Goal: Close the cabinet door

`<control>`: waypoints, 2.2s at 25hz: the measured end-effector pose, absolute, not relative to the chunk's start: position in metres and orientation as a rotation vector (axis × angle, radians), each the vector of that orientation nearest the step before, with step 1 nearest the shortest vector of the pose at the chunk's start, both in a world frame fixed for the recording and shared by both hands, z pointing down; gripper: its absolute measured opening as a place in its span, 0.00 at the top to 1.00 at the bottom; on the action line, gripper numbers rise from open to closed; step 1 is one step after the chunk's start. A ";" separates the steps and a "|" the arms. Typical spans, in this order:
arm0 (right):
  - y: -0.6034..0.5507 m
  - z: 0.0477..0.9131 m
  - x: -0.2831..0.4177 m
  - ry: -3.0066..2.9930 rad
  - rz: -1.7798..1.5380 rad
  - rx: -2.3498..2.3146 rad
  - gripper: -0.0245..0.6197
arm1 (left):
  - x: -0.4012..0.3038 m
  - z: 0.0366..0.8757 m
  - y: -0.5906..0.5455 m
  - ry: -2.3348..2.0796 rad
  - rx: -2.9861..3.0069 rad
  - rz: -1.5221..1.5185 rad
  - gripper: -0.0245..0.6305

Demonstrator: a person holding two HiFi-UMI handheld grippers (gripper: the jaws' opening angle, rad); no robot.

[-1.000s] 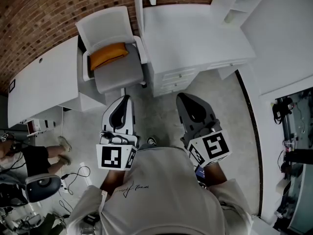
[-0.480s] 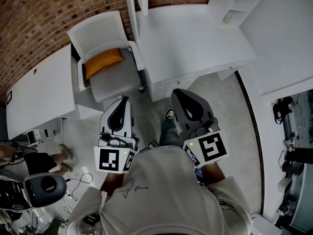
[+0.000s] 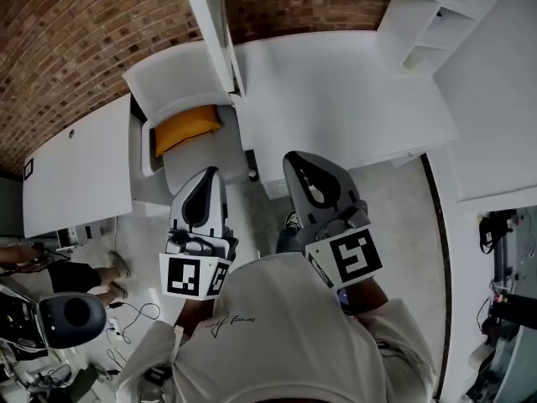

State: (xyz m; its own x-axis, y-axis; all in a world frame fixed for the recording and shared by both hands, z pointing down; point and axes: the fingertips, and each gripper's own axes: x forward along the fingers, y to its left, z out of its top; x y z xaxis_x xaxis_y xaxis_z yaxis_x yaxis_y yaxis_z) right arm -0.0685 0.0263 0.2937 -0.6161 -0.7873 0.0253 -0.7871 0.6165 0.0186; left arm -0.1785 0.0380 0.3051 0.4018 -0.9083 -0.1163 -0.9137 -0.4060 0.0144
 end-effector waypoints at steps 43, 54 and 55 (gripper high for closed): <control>-0.079 0.220 -0.153 -2.869 -0.167 1.401 0.81 | -0.194 0.262 -0.070 1.594 -2.596 0.301 0.94; -0.080 0.221 -0.151 -2.871 -0.144 1.429 0.82 | -0.199 0.263 -0.075 1.635 -2.581 0.346 0.94; -0.080 0.221 -0.150 -2.877 -0.138 1.427 0.83 | -0.198 0.263 -0.075 1.632 -2.583 0.345 0.94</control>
